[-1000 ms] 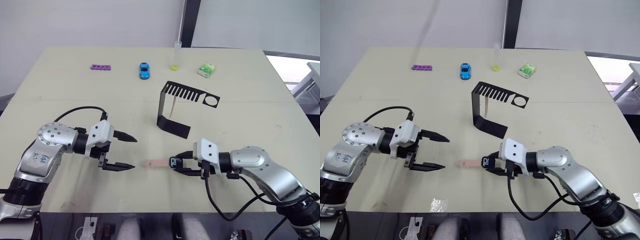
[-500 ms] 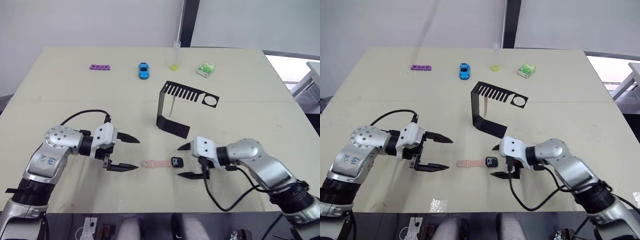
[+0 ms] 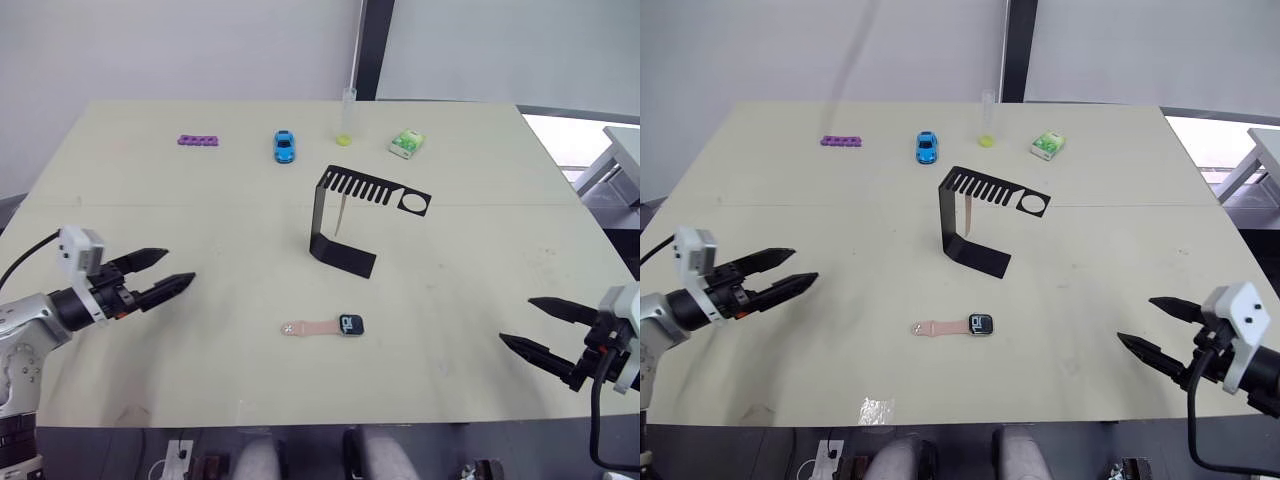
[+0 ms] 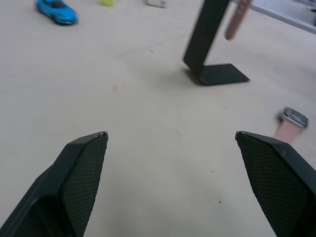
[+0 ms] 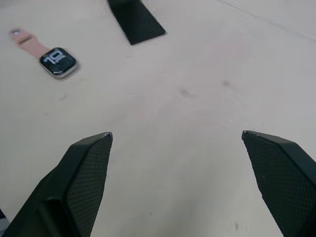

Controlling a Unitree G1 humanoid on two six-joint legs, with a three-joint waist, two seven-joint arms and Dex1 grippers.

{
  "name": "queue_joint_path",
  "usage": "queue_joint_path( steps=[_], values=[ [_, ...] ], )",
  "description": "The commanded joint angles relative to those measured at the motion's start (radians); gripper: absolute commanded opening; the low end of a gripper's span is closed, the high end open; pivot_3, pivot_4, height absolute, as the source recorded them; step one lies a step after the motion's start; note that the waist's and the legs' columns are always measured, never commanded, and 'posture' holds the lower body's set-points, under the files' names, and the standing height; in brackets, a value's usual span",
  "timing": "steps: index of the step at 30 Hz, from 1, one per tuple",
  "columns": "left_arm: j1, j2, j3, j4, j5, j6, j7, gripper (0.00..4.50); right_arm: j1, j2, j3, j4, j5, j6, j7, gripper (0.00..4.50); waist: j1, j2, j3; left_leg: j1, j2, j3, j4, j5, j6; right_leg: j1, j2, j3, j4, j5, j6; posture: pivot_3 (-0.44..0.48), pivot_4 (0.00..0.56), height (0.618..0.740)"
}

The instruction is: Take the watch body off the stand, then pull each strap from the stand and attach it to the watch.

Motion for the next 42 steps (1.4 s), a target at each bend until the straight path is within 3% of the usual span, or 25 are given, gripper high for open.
queue_joint_path(
  steps=[1,6,12,15,19,22,23,33,37,42],
  values=[
    [-0.016,-0.001,-0.009,-0.016,-0.007,-0.016,0.009,4.50,-0.012,0.012,-0.016,-0.061,0.040,0.005,-0.046,4.45,-0.002,0.000,0.000,0.000,0.000,0.000,0.000,0.000,0.000,0.000,0.000,0.000,0.000,0.000,0.000,0.000,0.150,0.740],
    [-0.088,-0.031,-0.147,-0.165,0.000,-0.037,0.027,4.50,-0.151,0.027,0.121,-0.094,0.090,0.057,-0.130,4.45,0.002,0.000,0.000,0.000,0.000,0.000,0.000,0.003,-0.007,-0.001,0.000,0.000,0.000,0.000,0.000,0.000,0.150,0.740],
    [-0.189,-0.148,-0.264,-0.357,-0.067,0.038,0.146,4.50,-0.420,0.151,0.430,-0.079,0.046,0.115,-0.299,4.45,-0.001,0.000,0.000,-0.002,0.001,0.001,0.000,0.003,-0.008,-0.003,0.002,0.000,0.003,0.000,0.000,0.000,0.150,0.740],
    [-0.192,-0.187,-0.334,-0.427,-0.034,0.029,0.193,4.50,-0.549,0.228,0.575,0.005,-0.039,0.109,-0.369,3.64,-0.005,0.000,0.000,-0.002,0.001,0.002,0.000,0.004,-0.008,-0.004,0.003,0.001,0.004,0.000,0.000,0.000,0.150,0.740],
    [-0.170,-0.239,-0.398,-0.478,-0.023,0.054,0.271,4.50,-0.649,0.302,0.735,0.156,-0.204,0.024,-0.436,1.82,-0.003,0.000,0.000,-0.003,0.001,0.002,0.001,0.004,-0.008,-0.004,0.003,0.001,0.004,0.000,0.000,0.000,0.150,0.740],
    [-0.145,-0.262,-0.437,-0.520,-0.016,0.071,0.309,4.50,-0.702,0.366,0.772,0.220,-0.239,0.017,-0.471,0.27,-0.001,0.000,0.000,-0.003,0.001,0.001,0.001,0.004,-0.008,-0.005,0.003,0.001,0.004,0.000,0.000,0.000,0.150,0.740],
    [-0.142,-0.267,-0.448,-0.530,-0.010,0.071,0.319,4.50,-0.717,0.383,0.782,0.242,-0.250,0.013,-0.479,0.05,-0.001,0.000,0.000,-0.003,0.001,0.001,0.001,0.004,-0.008,-0.005,0.003,0.001,0.005,0.000,0.000,0.000,0.150,0.740],
    [-0.195,-0.339,-0.532,-0.510,0.118,0.040,0.461,4.50,-0.792,0.442,0.852,0.455,-0.355,0.137,-0.526,0.05,-0.001,0.000,-0.001,-0.004,0.001,0.001,0.002,0.004,-0.008,-0.005,0.002,0.000,0.005,0.000,0.000,0.000,0.150,0.740],
    [-0.203,-0.372,-0.595,-0.507,0.223,-0.007,0.515,4.50,-0.787,0.439,0.845,0.458,-0.361,0.190,-0.538,0.05,-0.001,-0.001,-0.002,-0.003,0.001,0.001,0.002,0.004,-0.008,-0.004,0.002,0.000,0.004,0.000,0.000,0.000,0.150,0.740],
    [-0.196,-0.458,-0.642,-0.491,0.252,-0.003,0.563,4.50,-0.785,0.445,0.812,0.446,-0.352,0.220,-0.544,0.05,0.002,-0.002,-0.003,-0.001,0.001,0.001,0.002,0.004,-0.008,-0.002,0.002,0.000,0.004,0.000,0.000,0.000,0.150,0.740]
  ],
)
